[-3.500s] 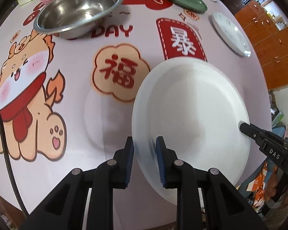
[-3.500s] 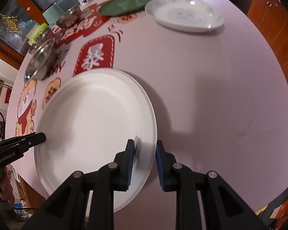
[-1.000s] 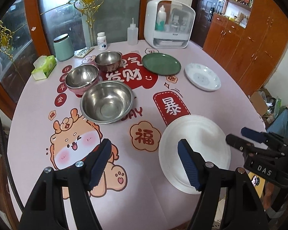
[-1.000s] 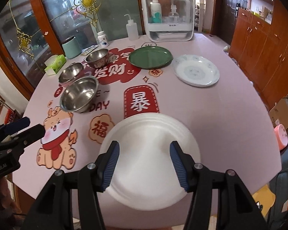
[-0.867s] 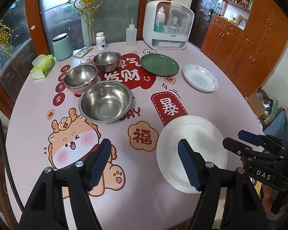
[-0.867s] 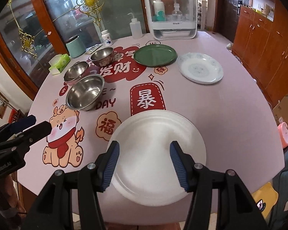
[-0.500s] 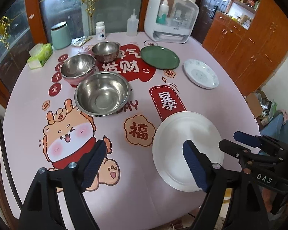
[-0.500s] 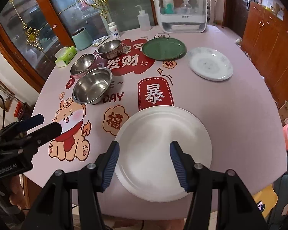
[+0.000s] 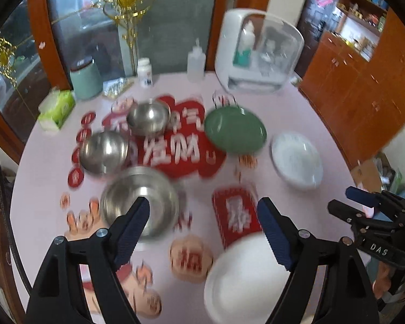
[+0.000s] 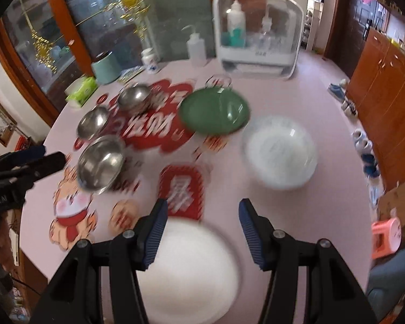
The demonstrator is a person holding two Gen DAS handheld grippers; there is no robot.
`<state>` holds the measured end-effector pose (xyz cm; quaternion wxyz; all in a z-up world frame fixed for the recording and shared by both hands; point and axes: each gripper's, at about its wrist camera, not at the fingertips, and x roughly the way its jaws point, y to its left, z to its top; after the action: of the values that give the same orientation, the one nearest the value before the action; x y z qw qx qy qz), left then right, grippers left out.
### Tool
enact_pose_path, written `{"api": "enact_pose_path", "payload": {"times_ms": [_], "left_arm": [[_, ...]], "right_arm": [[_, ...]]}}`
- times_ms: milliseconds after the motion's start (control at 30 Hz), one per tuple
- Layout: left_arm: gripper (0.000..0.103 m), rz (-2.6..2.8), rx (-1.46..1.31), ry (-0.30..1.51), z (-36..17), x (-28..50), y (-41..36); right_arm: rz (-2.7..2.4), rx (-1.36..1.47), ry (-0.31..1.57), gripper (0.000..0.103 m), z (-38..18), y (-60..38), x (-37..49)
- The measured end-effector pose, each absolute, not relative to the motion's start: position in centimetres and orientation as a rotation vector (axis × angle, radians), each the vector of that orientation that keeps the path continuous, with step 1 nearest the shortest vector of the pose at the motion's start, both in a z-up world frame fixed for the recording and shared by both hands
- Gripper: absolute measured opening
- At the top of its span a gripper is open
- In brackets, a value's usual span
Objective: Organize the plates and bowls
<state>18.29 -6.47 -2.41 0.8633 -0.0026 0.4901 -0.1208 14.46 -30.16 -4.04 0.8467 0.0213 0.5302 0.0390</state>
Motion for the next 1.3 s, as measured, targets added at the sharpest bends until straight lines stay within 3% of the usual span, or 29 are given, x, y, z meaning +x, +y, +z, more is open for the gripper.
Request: {"api": "enact_pose_path", "payload": {"times_ms": [300,600,867,967,1133,1233,1300], "left_arm": [[0.081,-0.195,0.006,1.046,-4.0,30.3,-11.1],[0.081,-0.186,-0.002,1.223,-13.6,39.3,-14.1],[0.079,-0.139,-0.084,1.325,-19.7,42.6,-13.2],[0.078,-0.143,-0.079,1.329,-20.5,43.0,-13.6],[0.066,-0.182,-0.047,1.353,-21.5,43.3,-15.0],[0.056,-0.192,-0.039,1.380,-22.4,43.6,-15.4],[0.045,-0.198,-0.047,1.401,-23.0,43.8,-15.5]], "right_arm": [[0.100,0.066,1.134,0.055,-6.0,-36.3,28.5],[0.112,0.139,1.264,0.055,-14.6,-38.5,37.0],[0.140,0.196,1.370,0.037,-20.0,-38.8,39.3],[0.144,0.202,1.387,0.035,-21.1,-38.8,39.8],[0.151,0.218,1.410,0.023,-22.3,-38.9,40.4],[0.157,0.224,1.417,0.022,-22.7,-38.9,40.6],[0.164,0.226,1.421,0.019,-23.0,-38.9,40.6]]}}
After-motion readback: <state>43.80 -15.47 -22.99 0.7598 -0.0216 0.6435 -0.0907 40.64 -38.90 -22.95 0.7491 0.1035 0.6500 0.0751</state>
